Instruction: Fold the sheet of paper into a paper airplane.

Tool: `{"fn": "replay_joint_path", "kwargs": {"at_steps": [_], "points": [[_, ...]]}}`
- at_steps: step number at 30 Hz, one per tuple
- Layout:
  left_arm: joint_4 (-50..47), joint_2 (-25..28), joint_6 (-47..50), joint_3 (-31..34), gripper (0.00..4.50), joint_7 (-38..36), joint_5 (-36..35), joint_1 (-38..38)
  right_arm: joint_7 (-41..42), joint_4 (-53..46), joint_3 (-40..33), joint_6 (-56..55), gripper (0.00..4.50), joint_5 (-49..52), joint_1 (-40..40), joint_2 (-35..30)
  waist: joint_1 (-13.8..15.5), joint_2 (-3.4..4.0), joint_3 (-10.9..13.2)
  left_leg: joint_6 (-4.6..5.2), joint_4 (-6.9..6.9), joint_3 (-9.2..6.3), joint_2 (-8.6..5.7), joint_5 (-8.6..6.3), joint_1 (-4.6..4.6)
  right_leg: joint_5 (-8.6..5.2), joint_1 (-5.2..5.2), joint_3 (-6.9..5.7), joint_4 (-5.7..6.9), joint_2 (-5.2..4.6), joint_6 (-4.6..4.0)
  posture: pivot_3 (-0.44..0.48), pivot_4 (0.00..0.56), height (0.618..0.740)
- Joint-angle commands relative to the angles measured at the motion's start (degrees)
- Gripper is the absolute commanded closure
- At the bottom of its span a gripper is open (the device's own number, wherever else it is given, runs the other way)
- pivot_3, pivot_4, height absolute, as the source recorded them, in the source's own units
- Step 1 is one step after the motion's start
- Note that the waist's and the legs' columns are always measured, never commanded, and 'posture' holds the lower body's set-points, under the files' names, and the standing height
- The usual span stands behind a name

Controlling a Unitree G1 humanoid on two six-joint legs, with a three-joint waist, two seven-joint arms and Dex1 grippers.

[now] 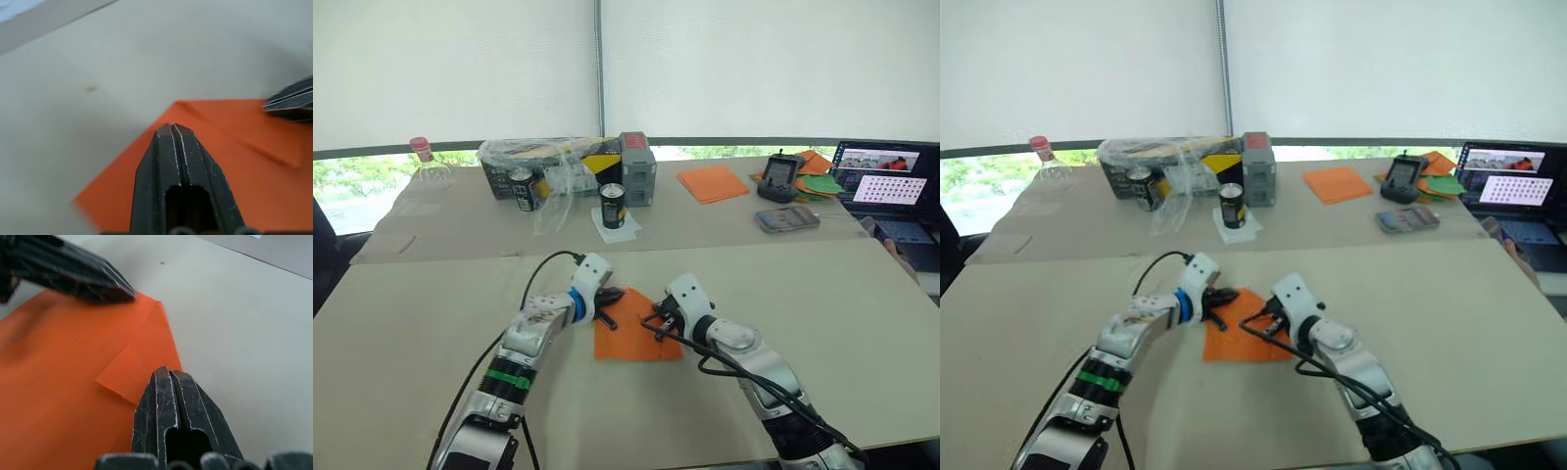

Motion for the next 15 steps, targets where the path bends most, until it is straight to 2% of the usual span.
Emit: {"fn": "replay_joint_path", "kwargs": {"at_steps": [1, 9, 15], "points": [[-5.5, 2.0, 2.5, 2.8, 4.5, 0.5, -1.3, 0.8, 1.5, 1.4, 2.6, 0.9, 4.47, -0.7, 0.4, 0.2, 0.0, 0.0, 0.0, -0.01, 0.0, 0.0, 0.0, 0.0, 0.01, 0.0, 0.01, 0.0, 0.0, 0.0, 0.0, 0.0, 0.15, 0.74], [-13.7, 3.9, 7.8, 5.1, 4.5, 1.2, -3.3, 3.5, 3.0, 2.4, 3.9, -0.5, 4.47, -2.7, -0.2, -0.6, 0.3, 0.0, 0.0, -0.01, 0.01, 0.0, -0.02, 0.0, 0.02, 0.0, 0.04, 0.0, -0.01, -0.03, 0.0, 0.0, 0.15, 0.74], [-19.5, -0.1, 17.9, 17.9, 4.5, 7.7, -11.8, 4.2, 4.5, 2.0, 4.5, -2.4, 4.47, -3.7, -0.3, -1.7, 0.2, 0.0, 0.0, -0.02, 0.0, 0.0, 0.02, 0.0, 0.0, 0.0, 0.0, -0.01, -0.01, -0.01, 0.0, 0.0, 0.15, 0.74]]}}
